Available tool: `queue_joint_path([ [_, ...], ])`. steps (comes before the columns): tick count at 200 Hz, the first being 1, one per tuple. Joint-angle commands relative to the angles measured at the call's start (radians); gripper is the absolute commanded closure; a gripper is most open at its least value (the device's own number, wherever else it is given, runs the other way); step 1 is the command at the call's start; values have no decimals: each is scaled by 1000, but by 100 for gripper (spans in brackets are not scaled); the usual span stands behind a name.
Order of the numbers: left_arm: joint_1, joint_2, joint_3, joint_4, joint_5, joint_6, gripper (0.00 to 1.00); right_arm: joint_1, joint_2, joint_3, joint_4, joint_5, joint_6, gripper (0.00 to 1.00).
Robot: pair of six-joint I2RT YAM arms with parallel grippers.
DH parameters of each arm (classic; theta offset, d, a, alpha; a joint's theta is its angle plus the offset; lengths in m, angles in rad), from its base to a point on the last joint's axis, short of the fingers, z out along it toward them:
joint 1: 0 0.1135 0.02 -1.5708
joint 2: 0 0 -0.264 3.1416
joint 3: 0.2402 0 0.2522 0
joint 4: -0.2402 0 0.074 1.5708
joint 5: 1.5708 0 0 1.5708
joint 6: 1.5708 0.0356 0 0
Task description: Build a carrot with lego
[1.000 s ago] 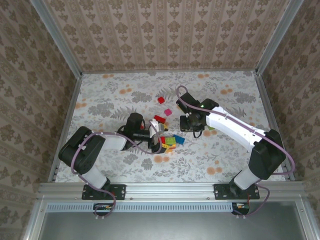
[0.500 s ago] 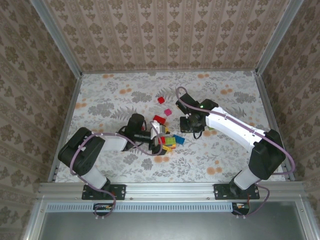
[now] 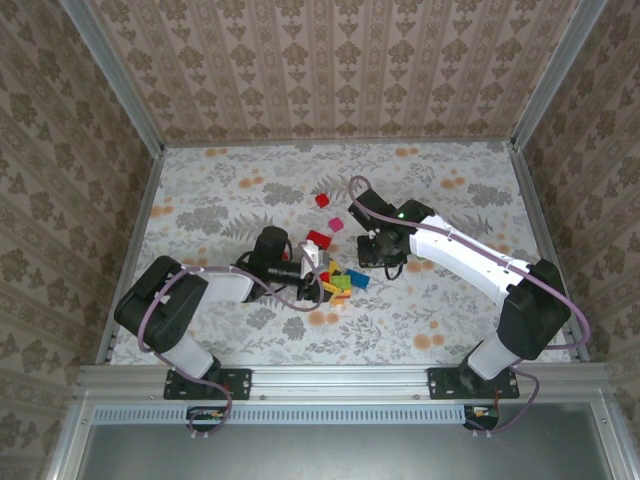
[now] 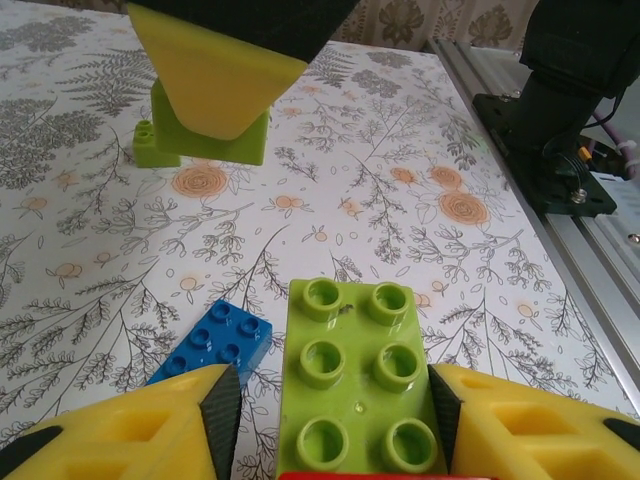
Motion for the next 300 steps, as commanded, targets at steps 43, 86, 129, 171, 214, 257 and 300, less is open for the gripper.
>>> queue_joint_path([
  [43, -4, -4, 11, -41, 34, 44, 55, 22, -17, 32, -39, -11, 0, 70],
  [86, -6, -4, 5, -42, 24, 55, 62, 60, -26, 44, -62, -25, 43, 70],
  [129, -26, -7, 3, -65, -33, 87, 67, 80, -55, 24, -61, -35, 95, 71],
  [171, -62, -18, -13, -77, -134, 126, 70, 112, -40, 40, -57, -37, 135, 73],
  [214, -61, -14, -19, -67, -141, 125, 71, 147, -5, 48, -39, -25, 171, 73],
  [257, -58, -1, -14, -69, -133, 124, 71, 167, 10, 46, -44, -15, 188, 73],
  [300, -56, -7, -16, -67, -134, 122, 70, 168, 14, 39, -46, -10, 191, 74],
])
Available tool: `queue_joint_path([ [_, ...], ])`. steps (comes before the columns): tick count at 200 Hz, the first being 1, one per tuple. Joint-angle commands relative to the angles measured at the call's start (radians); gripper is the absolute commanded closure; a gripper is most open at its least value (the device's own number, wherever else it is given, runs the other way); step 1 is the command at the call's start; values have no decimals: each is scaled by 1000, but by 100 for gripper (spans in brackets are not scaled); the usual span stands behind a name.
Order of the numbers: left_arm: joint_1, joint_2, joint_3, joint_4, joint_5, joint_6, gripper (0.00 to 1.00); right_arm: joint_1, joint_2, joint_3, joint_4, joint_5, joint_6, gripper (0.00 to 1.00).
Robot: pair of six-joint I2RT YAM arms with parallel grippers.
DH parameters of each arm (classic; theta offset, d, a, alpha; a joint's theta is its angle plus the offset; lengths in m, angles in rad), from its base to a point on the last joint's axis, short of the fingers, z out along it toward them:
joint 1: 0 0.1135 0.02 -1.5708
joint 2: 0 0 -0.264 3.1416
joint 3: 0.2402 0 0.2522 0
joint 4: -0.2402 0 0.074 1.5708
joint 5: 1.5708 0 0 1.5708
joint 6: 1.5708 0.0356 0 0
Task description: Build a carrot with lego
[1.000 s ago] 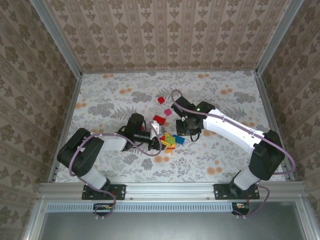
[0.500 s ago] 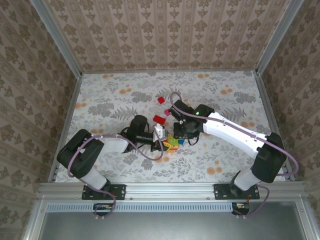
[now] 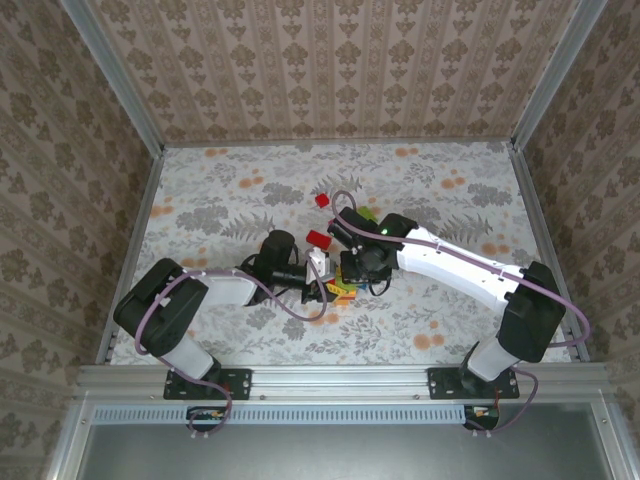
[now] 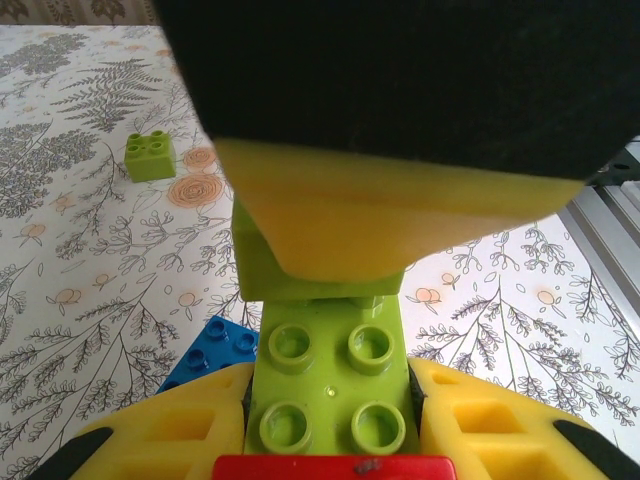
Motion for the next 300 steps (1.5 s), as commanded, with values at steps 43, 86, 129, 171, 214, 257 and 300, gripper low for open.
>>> queue_joint_path([
  [43, 2, 11, -14, -57, -56, 28, 71, 8, 11, -5, -10, 16, 40, 73],
  [86, 2, 14, -12, -57, -61, 31, 71, 9, 6, -22, -18, 30, 57, 74],
  [129, 3, 13, -12, -57, -63, 31, 71, 14, 7, -32, -23, 29, 65, 74],
  [171, 3, 11, -13, -58, -67, 31, 71, 17, 13, -42, -20, 39, 76, 73],
  [214, 1, 12, -12, -59, -70, 32, 71, 17, 25, -31, -17, 54, 89, 72],
  [257, 0, 12, -11, -63, -72, 32, 71, 14, 60, -7, -32, 49, 92, 71],
  [300, -4, 7, -14, -63, -78, 36, 71, 8, 131, 34, -75, 6, 59, 71],
])
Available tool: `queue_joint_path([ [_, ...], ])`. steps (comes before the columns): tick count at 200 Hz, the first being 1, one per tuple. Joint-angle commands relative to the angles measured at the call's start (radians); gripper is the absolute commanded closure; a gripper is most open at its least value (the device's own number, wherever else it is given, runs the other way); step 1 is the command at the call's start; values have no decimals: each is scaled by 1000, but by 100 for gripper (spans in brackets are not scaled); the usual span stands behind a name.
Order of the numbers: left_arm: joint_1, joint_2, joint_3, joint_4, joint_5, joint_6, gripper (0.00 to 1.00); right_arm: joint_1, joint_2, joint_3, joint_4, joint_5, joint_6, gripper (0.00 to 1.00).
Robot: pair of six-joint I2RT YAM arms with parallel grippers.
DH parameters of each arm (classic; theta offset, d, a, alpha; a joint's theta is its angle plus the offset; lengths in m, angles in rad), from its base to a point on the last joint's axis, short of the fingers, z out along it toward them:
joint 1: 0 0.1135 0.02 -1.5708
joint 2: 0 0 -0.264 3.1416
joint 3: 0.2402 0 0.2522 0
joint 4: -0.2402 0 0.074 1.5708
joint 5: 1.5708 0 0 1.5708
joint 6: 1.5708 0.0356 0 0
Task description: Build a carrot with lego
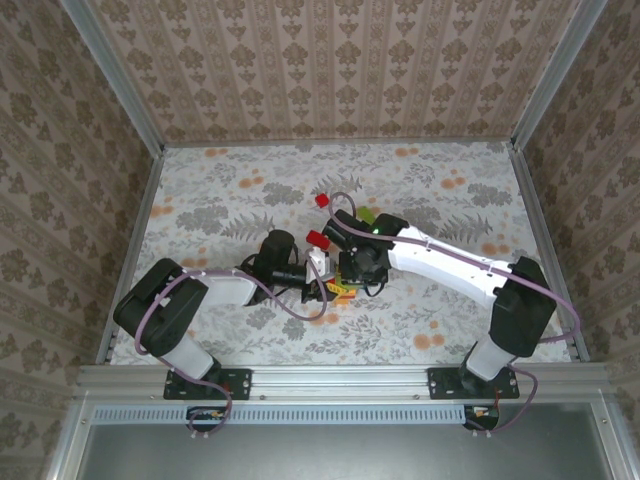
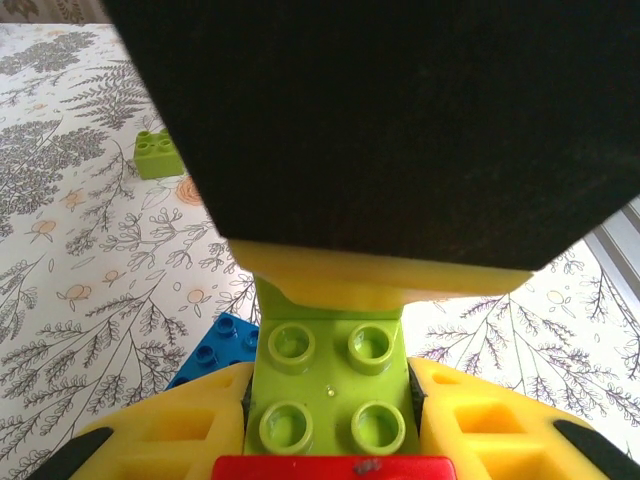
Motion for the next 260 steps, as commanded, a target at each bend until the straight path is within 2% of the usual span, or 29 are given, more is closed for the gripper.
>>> queue_joint_path([
  [1, -4, 7, -13, -64, -63, 36, 71, -3, 70, 5, -42, -22, -17, 71],
  [38, -3, 3, -16, -62, -65, 36, 71, -9, 93, 6, -58, -53, -41, 70],
  [64, -3, 8, -14, -63, -65, 36, 71, -10, 75, 7, -27, -71, -43, 66],
  [95, -3, 10, -12, -68, -65, 38, 71, -16, 24, 37, 16, -89, -55, 42],
  [126, -4, 11, -10, -71, -62, 37, 71, -17, -16, 110, -9, -69, -89, 32],
  [186, 19, 20, 16, -114, -25, -9, 70, -58, -160, 186, -112, 43, -156, 26],
  [213, 62, 30, 66, -167, -21, -76, 72, -124, -262, 149, -120, 64, -195, 26],
  [236, 68, 64, 131, -265, -45, -90, 72, -193, -360, 122, -102, 92, -232, 25],
  [260, 75, 66, 152, -289, -65, -136, 72, -258, -435, 98, -57, 82, -268, 23],
])
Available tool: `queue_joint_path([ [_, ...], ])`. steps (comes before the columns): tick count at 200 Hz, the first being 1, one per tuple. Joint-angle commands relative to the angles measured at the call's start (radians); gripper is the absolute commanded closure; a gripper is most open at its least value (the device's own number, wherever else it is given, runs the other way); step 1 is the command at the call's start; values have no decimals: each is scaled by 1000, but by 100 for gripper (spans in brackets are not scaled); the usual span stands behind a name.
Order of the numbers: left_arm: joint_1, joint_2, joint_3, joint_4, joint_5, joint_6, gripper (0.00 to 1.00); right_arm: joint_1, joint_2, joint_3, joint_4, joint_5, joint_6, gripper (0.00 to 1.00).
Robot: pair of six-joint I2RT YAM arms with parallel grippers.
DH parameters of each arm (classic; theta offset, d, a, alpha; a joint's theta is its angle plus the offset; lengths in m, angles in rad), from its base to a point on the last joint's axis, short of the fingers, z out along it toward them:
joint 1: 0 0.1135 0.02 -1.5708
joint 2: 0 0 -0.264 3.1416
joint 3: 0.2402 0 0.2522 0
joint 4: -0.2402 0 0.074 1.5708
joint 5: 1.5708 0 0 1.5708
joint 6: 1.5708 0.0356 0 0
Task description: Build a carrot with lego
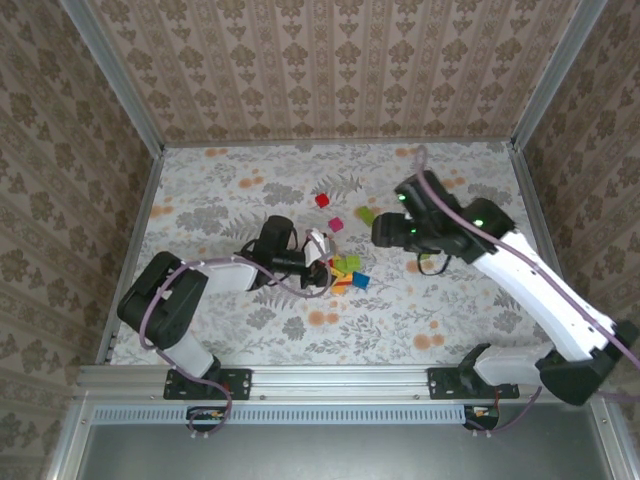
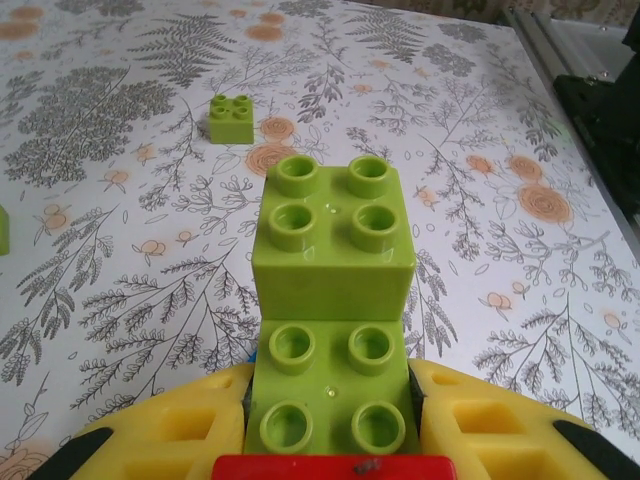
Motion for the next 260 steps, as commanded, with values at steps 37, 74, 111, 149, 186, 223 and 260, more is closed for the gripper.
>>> queue_joint_path([
  [37, 11, -63, 43, -211, -76, -92, 73, -76, -79, -81, 93, -16, -108, 23],
  [74, 46, -180, 53, -291, -92, -126, 72, -83, -116, -151, 132, 16, -130, 23],
  [111, 140, -230, 205, -557, -113, -167, 72, -87, -160, -218, 186, 18, -149, 23],
  [149, 277, -241, 347, -799, -132, -183, 72, -91, -155, -267, 230, -24, -169, 22],
  [186, 370, -165, 480, -903, -139, -219, 72, -91, -150, -312, 275, -55, -178, 22],
  [223, 466, -62, 633, -1060, -199, -206, 72, -93, -152, -365, 309, -88, -179, 22],
  [260, 576, 93, 772, -1196, -180, -187, 72, -93, -137, -409, 357, -138, -175, 23],
])
